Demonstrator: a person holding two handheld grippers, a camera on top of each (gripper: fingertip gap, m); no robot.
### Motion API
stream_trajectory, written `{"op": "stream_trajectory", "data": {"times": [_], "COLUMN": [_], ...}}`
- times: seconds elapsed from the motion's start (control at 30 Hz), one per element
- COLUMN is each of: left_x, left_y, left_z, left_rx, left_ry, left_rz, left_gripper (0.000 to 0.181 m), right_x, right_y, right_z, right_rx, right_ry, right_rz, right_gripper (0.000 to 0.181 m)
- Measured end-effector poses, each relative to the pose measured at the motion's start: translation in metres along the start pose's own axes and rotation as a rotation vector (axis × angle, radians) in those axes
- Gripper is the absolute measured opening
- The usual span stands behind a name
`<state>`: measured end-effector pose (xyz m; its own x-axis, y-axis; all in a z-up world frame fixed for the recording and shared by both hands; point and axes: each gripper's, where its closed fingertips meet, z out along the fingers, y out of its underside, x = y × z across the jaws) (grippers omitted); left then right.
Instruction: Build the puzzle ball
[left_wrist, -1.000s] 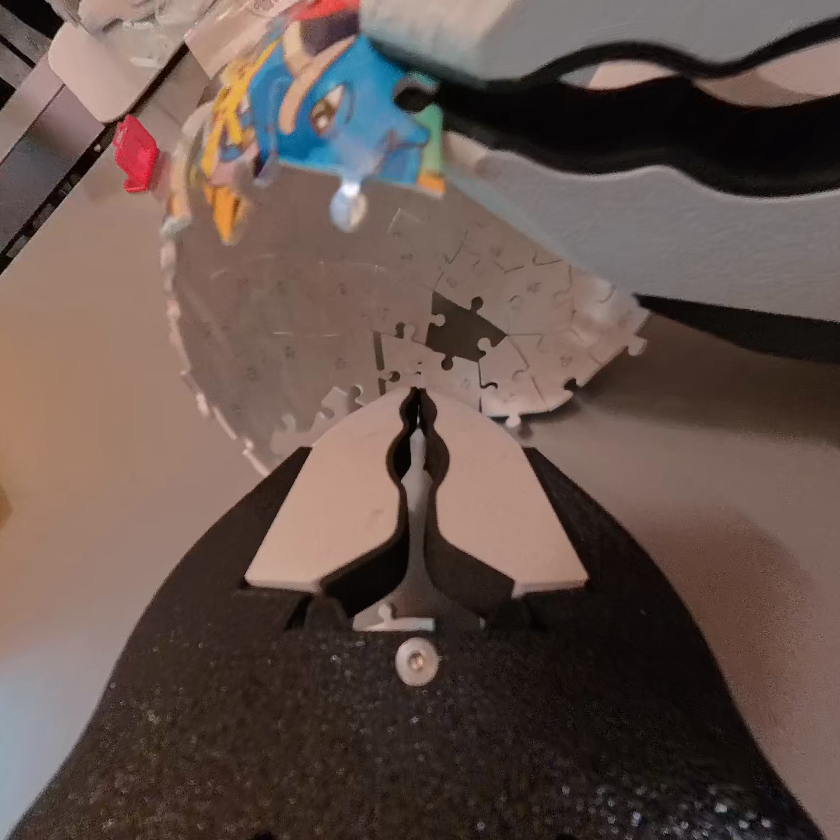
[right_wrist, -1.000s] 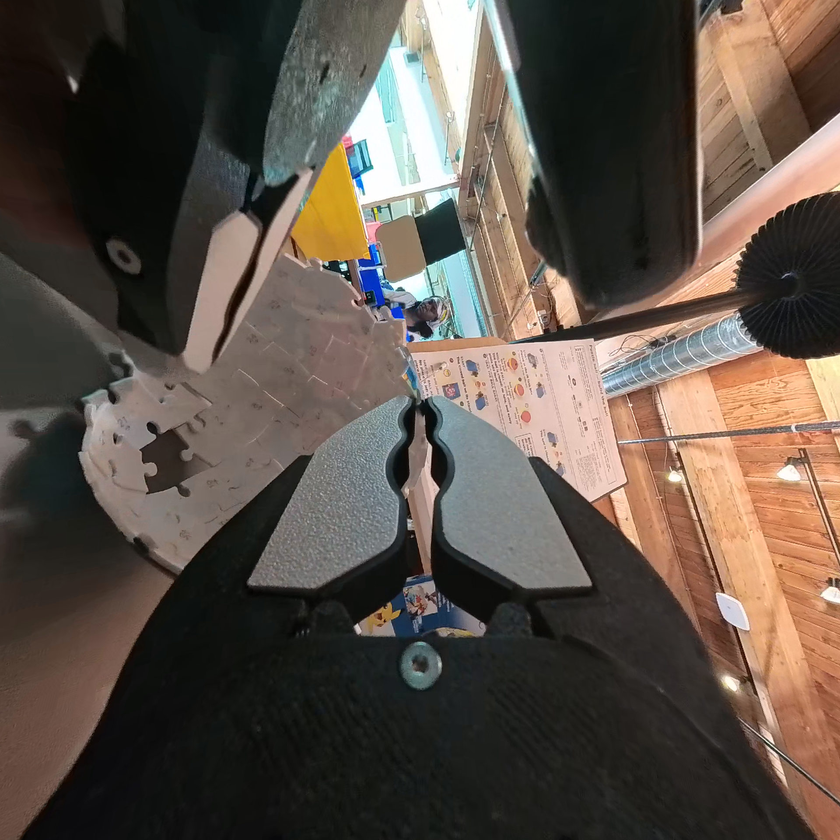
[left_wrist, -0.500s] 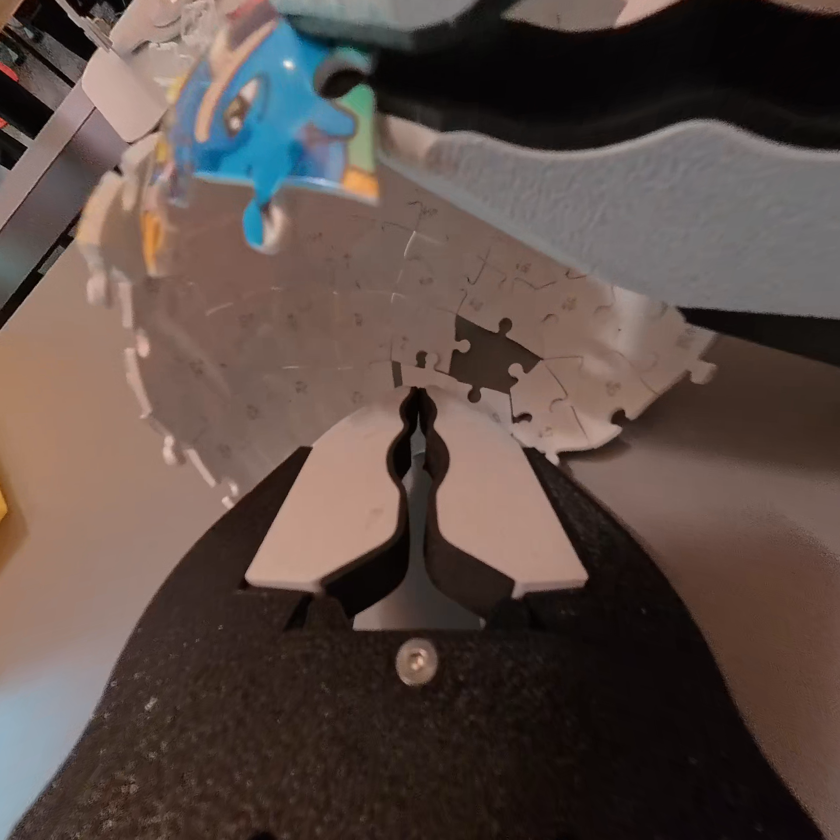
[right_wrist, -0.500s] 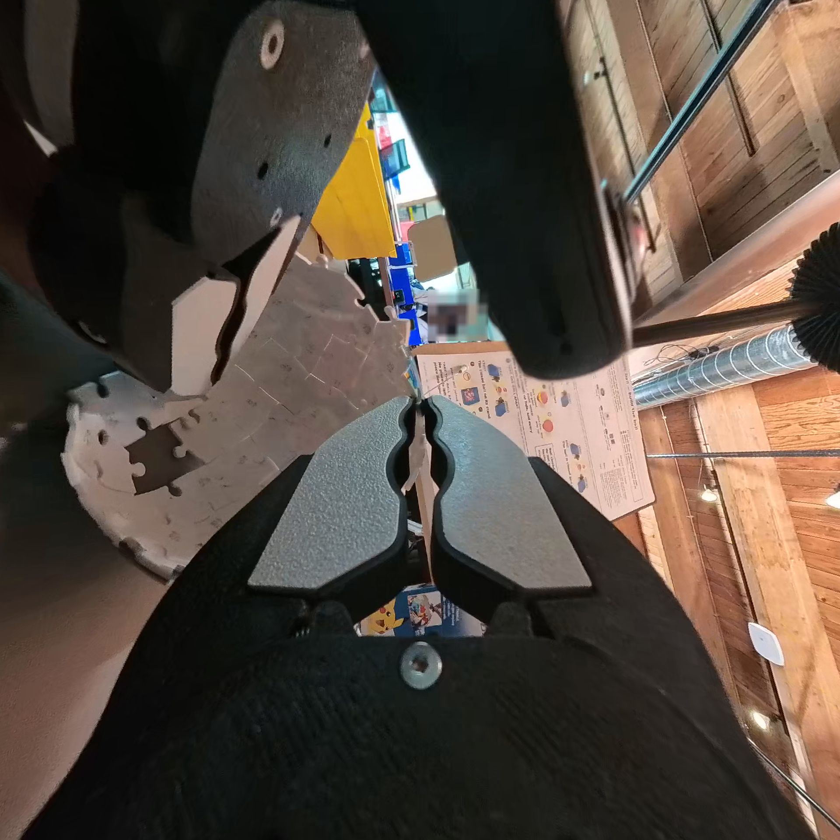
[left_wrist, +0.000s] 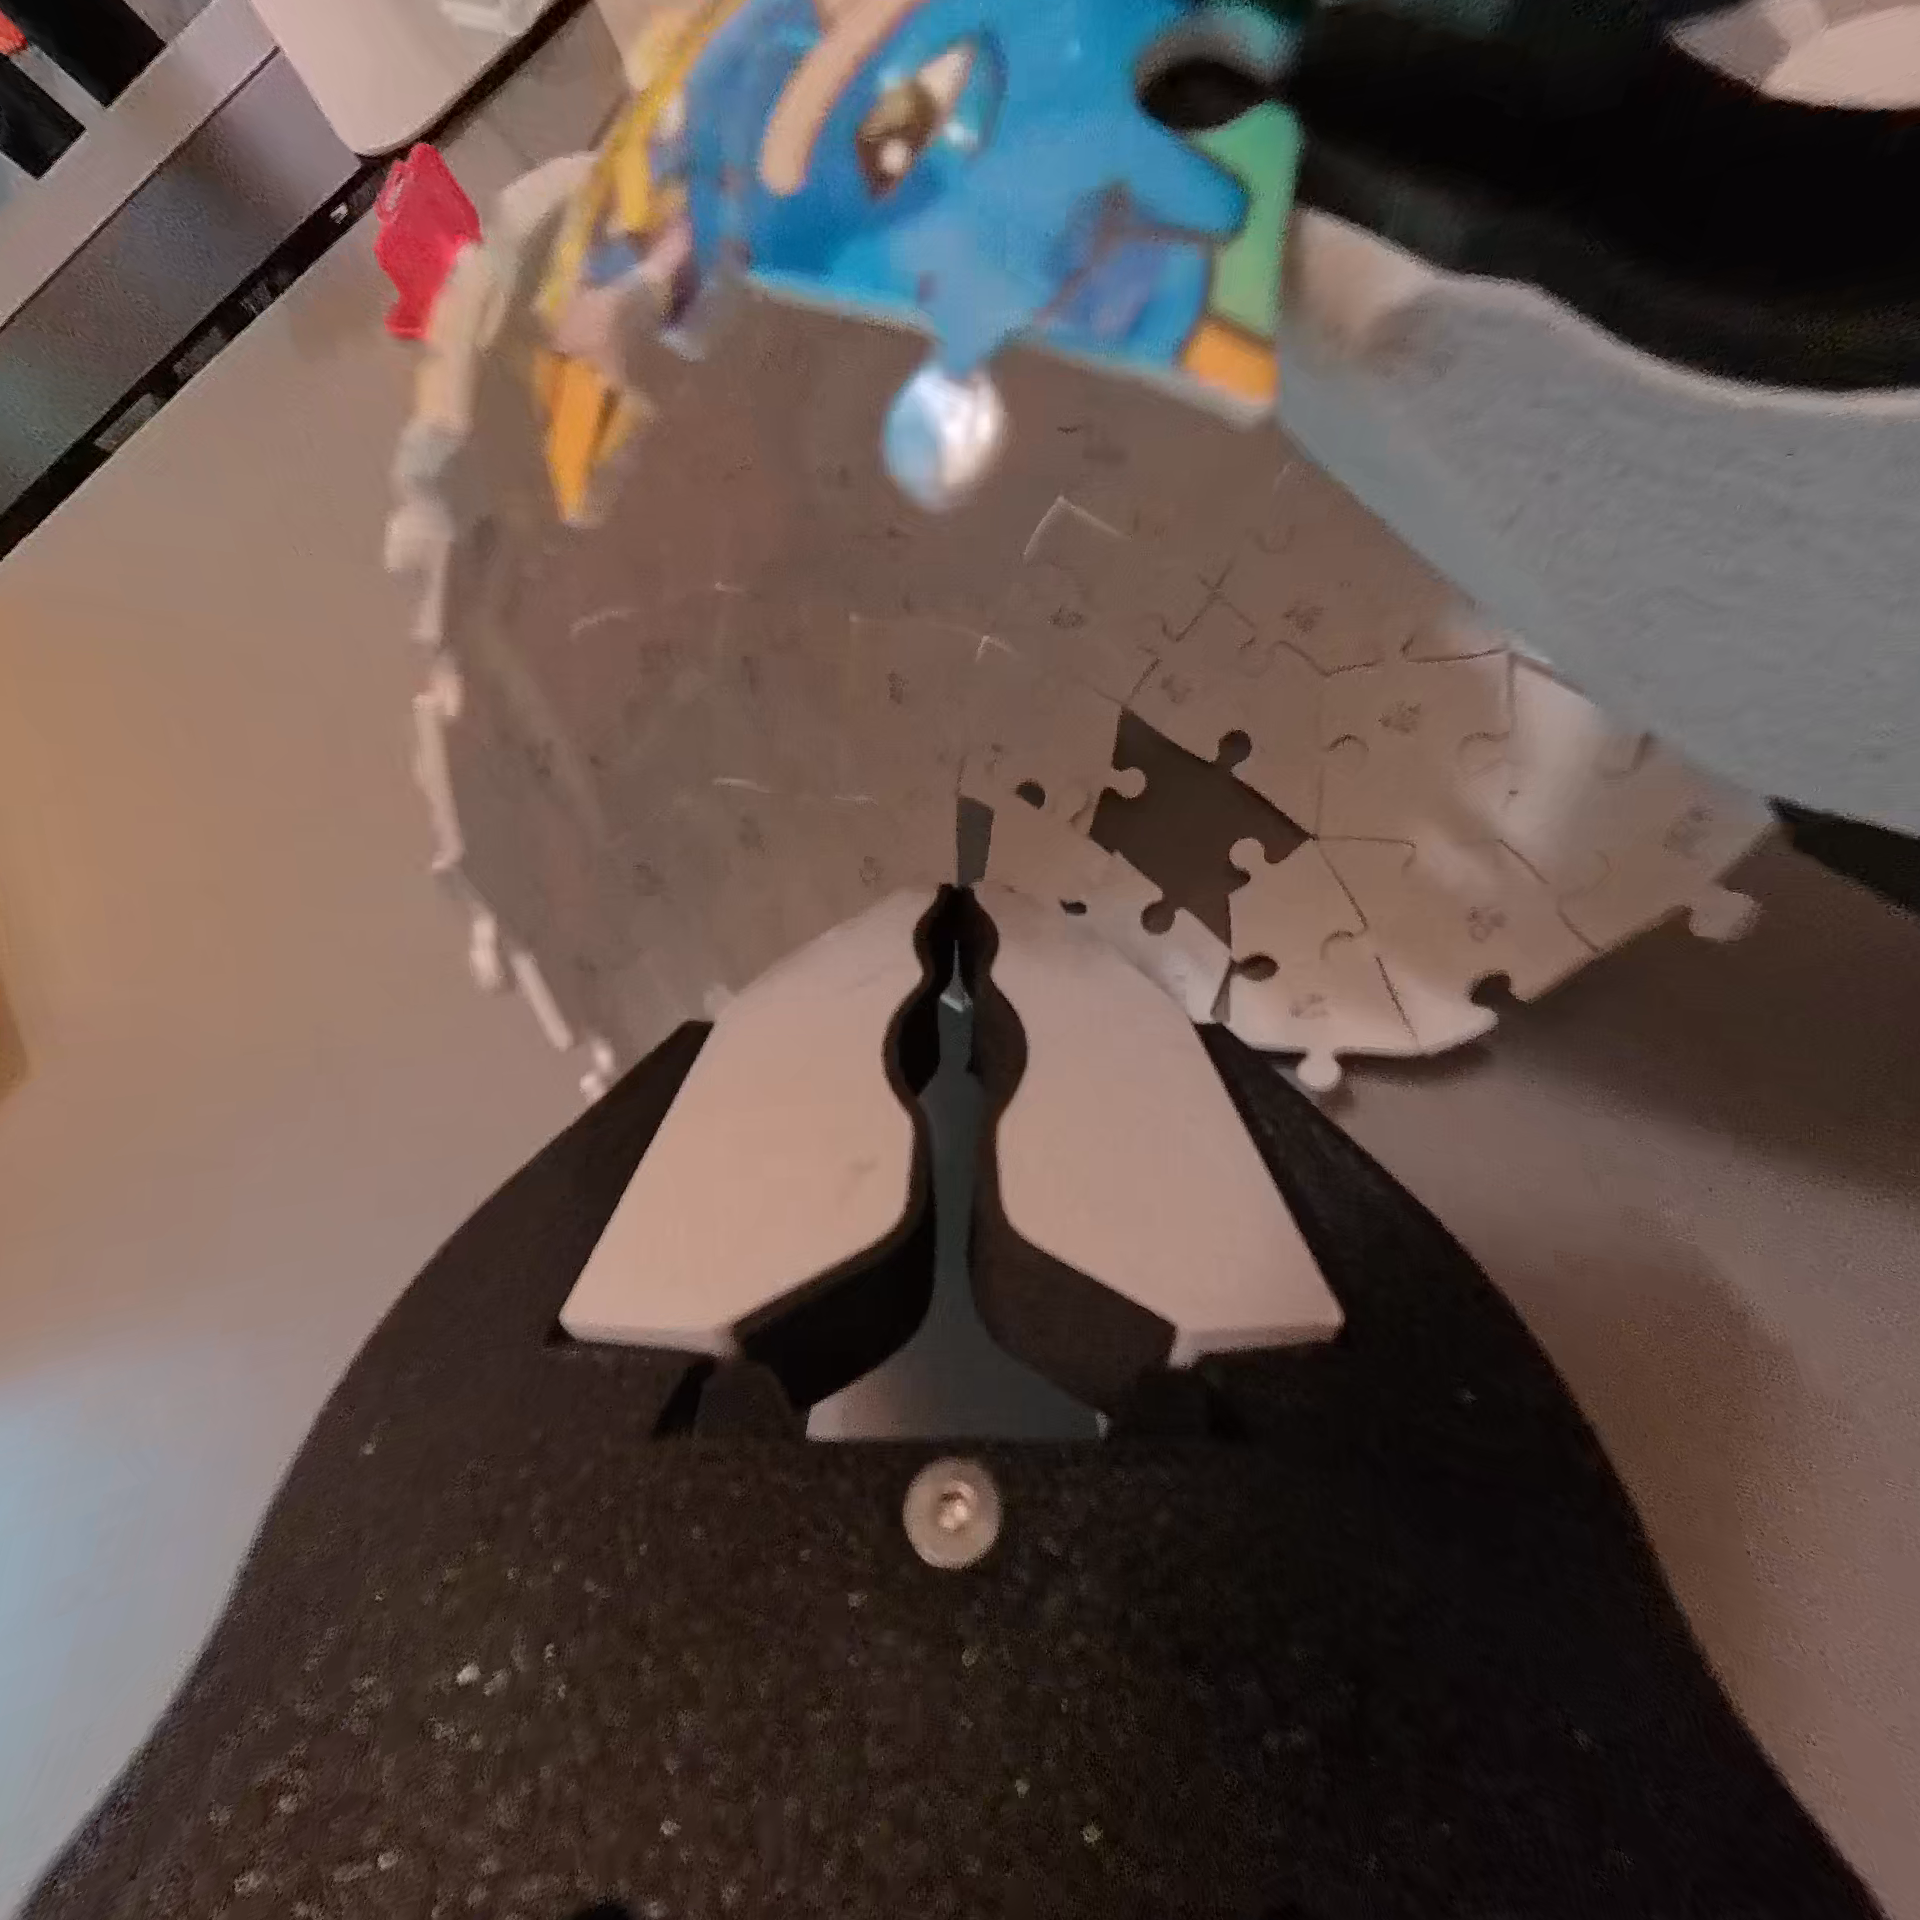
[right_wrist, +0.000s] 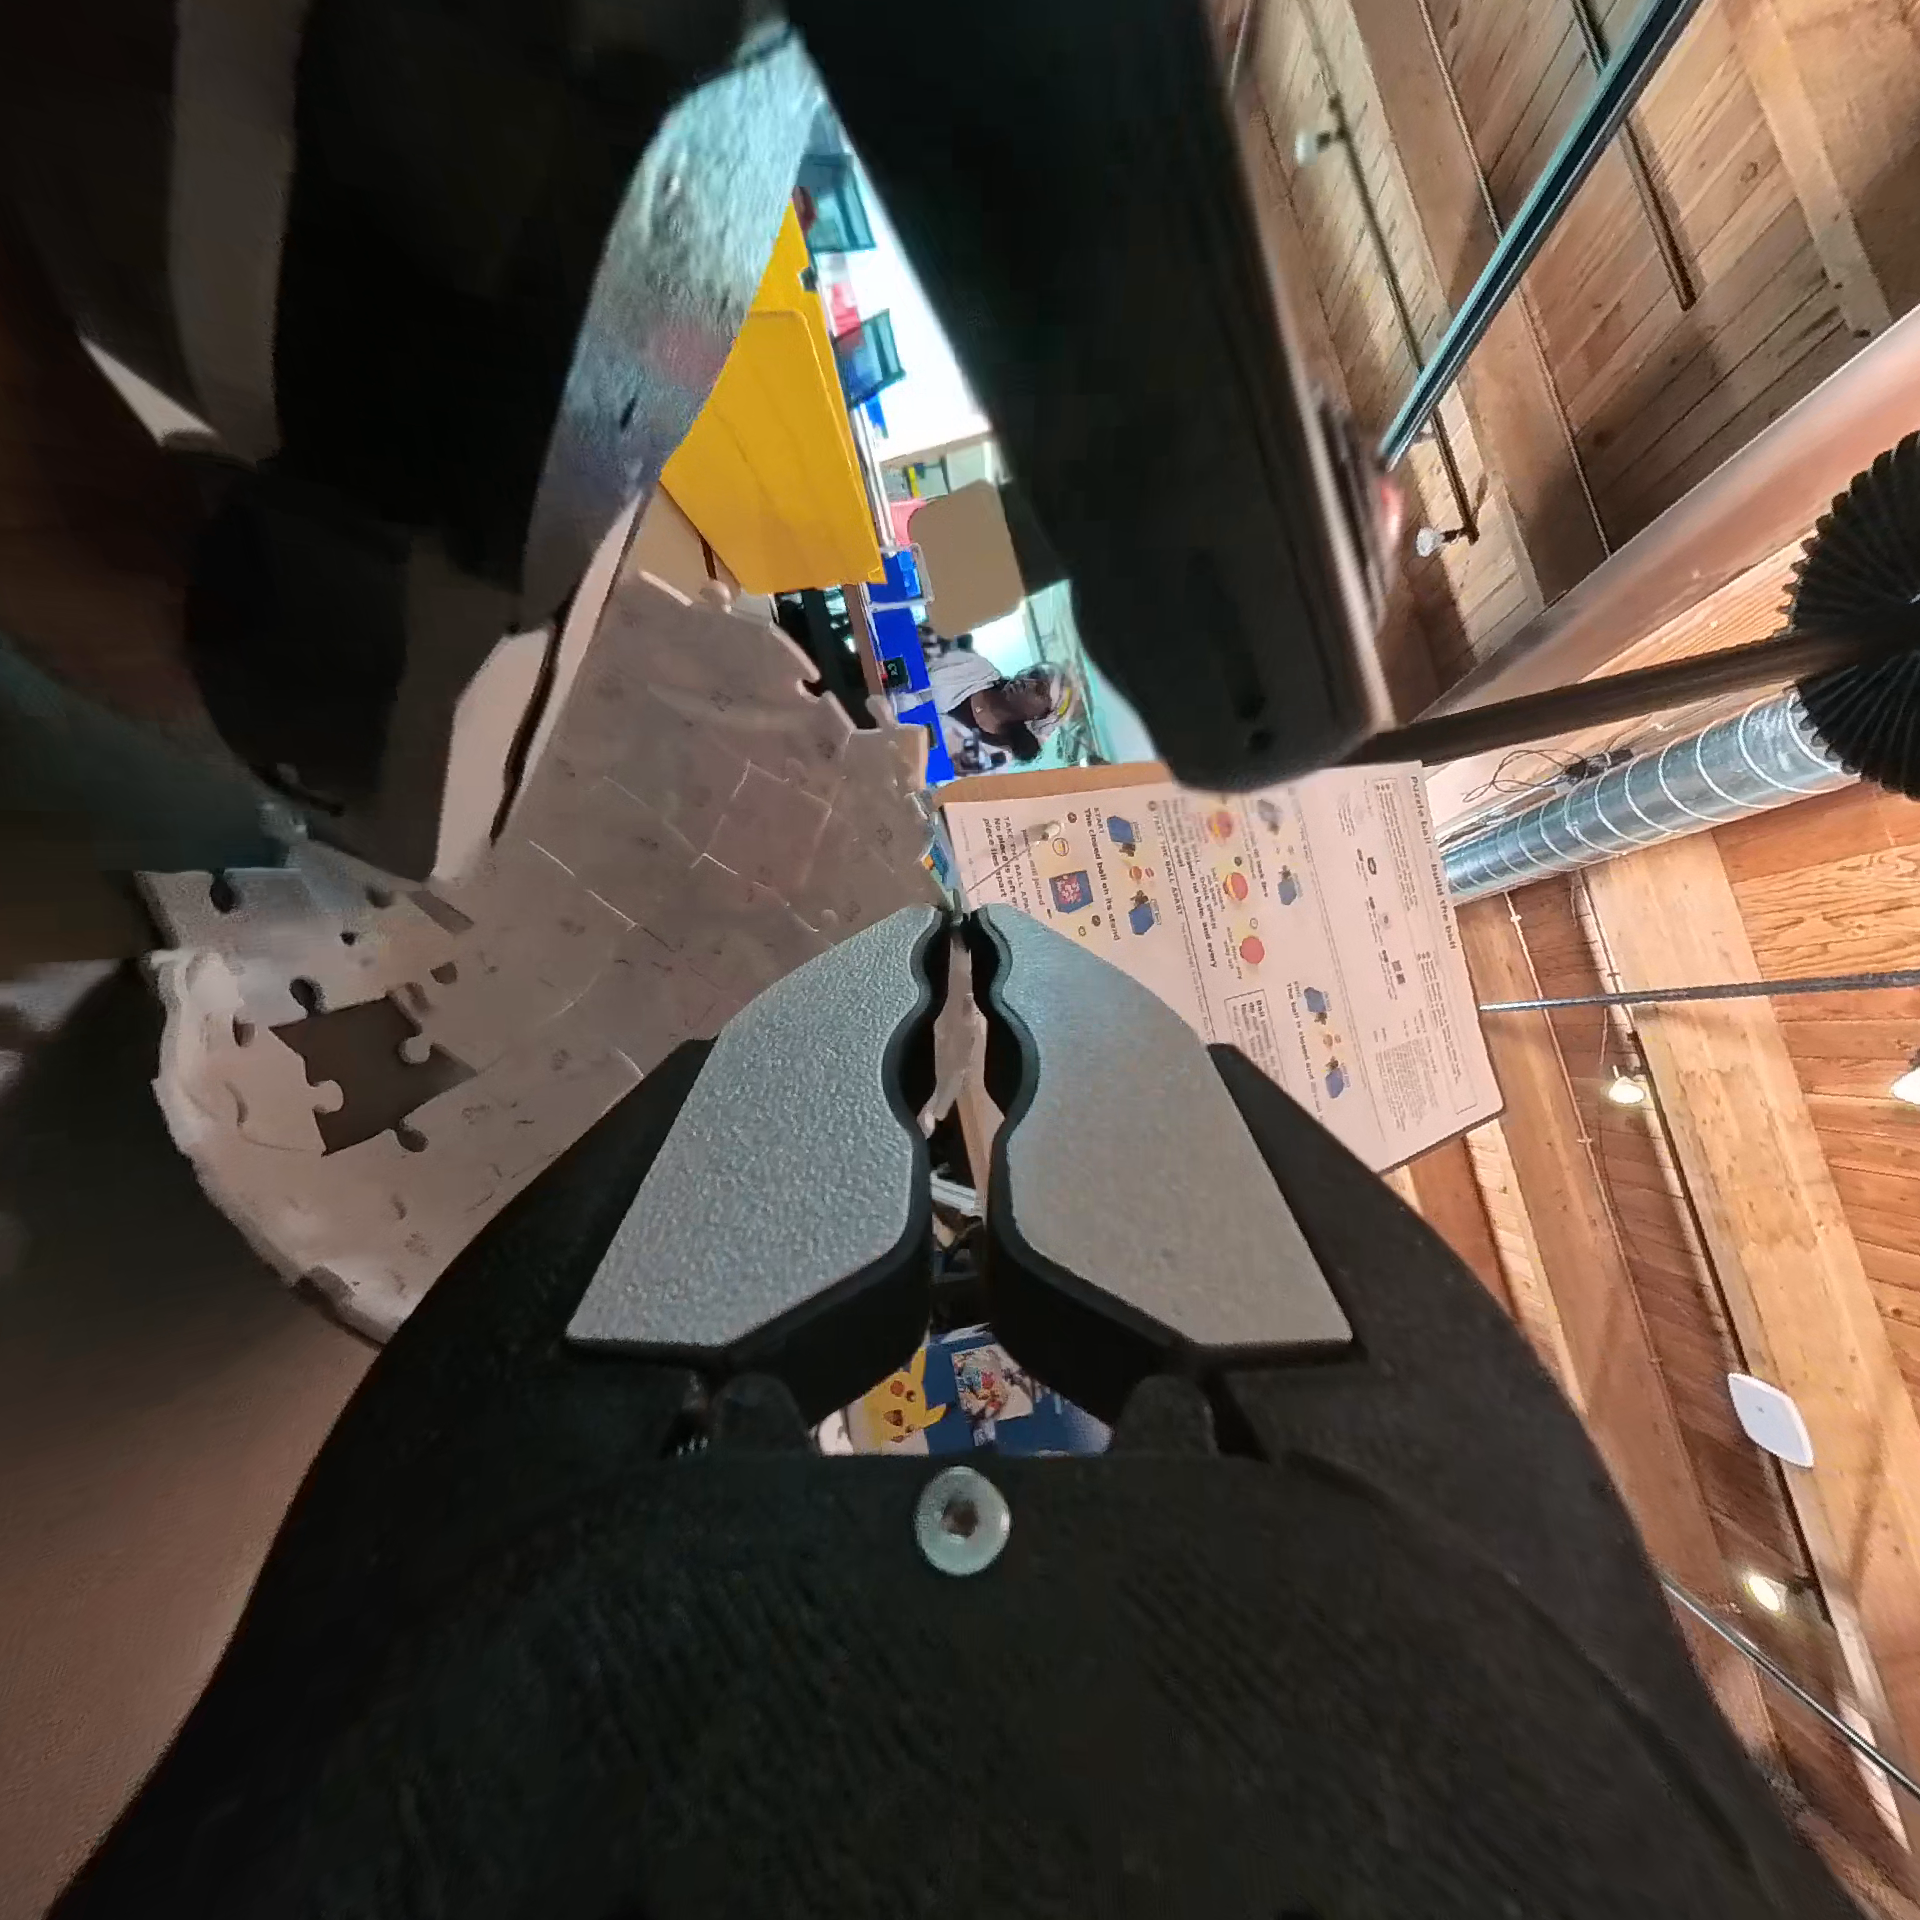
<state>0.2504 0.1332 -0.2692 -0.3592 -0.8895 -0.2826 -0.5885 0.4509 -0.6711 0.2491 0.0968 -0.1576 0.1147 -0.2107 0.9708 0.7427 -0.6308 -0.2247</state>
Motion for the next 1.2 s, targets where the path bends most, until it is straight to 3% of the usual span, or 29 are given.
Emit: {"op": "stream_trajectory", "data": {"times": [0.23,0.5,0.83,1.07,1.2], "left_x": [-0.003,-0.007,-0.023,0.012,0.018], "left_y": [0.002,0.013,-0.005,-0.005,-0.004], "left_z": [-0.028,-0.030,-0.043,-0.034,-0.016], "left_rx": [0.063,0.027,0.148,0.145,0.106], "left_ry": [0.011,0.028,-0.044,0.072,0.091], "left_rz": [0.026,0.038,0.042,0.209,0.191], "left_gripper": [0.011,0.018,0.019,0.015,0.011], "right_x": [0.002,0.005,0.009,0.010,0.011], "right_y": [0.002,0.009,0.017,0.021,0.022], "right_z": [0.000,-0.001,-0.001,0.000,0.000], "right_rx": [-0.002,-0.023,-0.036,-0.053,-0.063], "right_ry": [0.021,0.052,0.078,0.094,0.101], "right_rz": [0.014,0.035,0.099,0.078,0.027], "right_gripper": [0.003,0.003,0.002,0.003,0.003]}}
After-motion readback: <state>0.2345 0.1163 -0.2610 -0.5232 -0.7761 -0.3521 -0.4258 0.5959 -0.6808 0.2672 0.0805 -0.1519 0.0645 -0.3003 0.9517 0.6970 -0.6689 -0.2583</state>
